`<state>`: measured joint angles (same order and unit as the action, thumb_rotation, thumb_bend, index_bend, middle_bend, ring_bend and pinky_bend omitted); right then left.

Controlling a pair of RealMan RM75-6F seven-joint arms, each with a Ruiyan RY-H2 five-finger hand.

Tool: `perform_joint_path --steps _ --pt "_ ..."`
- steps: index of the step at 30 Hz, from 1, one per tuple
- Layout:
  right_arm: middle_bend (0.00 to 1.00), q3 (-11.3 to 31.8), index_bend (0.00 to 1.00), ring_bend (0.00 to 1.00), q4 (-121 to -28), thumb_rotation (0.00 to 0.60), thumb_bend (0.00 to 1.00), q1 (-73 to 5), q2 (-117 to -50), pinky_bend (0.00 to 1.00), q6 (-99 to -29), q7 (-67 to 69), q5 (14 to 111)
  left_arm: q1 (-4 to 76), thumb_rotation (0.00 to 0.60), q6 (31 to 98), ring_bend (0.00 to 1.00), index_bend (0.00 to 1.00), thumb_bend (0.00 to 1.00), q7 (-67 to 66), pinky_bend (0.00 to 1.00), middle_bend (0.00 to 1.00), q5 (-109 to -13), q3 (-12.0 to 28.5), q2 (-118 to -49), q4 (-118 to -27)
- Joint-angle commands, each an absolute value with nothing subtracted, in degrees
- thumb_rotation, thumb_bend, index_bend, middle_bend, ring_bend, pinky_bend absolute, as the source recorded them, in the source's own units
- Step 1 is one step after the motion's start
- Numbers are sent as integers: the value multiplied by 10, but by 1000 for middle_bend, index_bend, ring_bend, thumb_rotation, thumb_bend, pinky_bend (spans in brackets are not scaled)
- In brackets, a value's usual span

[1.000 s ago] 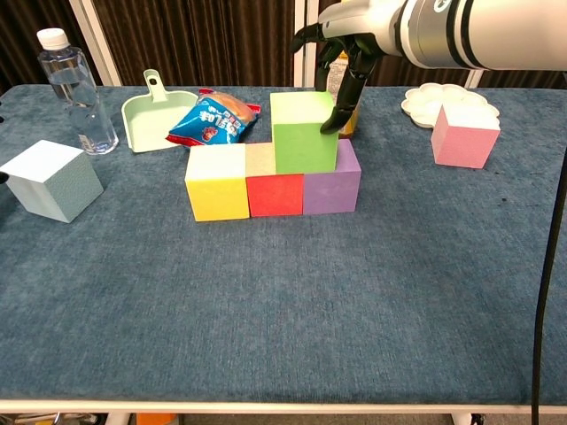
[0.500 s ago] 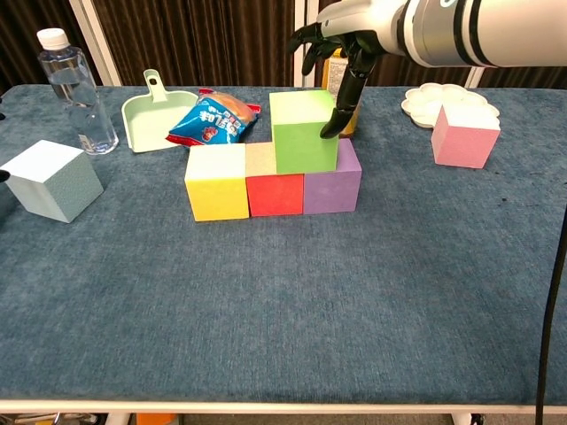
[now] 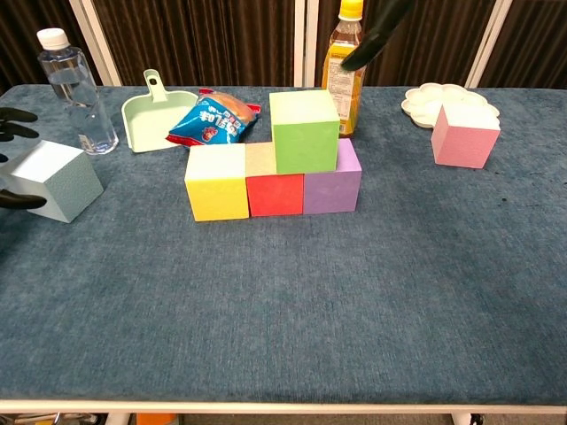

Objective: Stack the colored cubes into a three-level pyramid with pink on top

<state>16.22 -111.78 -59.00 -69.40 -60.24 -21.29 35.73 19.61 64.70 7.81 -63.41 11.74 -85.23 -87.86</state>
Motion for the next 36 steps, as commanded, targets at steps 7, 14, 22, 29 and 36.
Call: perform_joint_path --steps 7,14,22,29,36 --pt "27 153 0 0 -1137 600 1 -516 -630 0 -596 -130 435 203 600 650 0 75 64 69 128 62 -663 117 -823 -880" --pt "22 153 0 0 -1133 600 0 -499 -618 0 -582 -110 455 222 600 625 0 75 65 79 129 62 -723 98 -797 -850" --pt "21 160 0 0 -1141 600 0 -486 -608 0 -585 -98 461 283 600 602 0 75 83 197 147 65 -900 35 -786 -682" --pt "22 161 0 0 -1144 600 0 -477 -600 0 -586 -95 459 326 600 580 0 82 93 249 151 128 -939 12 -793 -617" --pt "35 162 0 0 -1143 600 0 -467 -599 0 -586 -88 461 338 600 582 0 161 182 255 161 312 -934 9 -809 -586"
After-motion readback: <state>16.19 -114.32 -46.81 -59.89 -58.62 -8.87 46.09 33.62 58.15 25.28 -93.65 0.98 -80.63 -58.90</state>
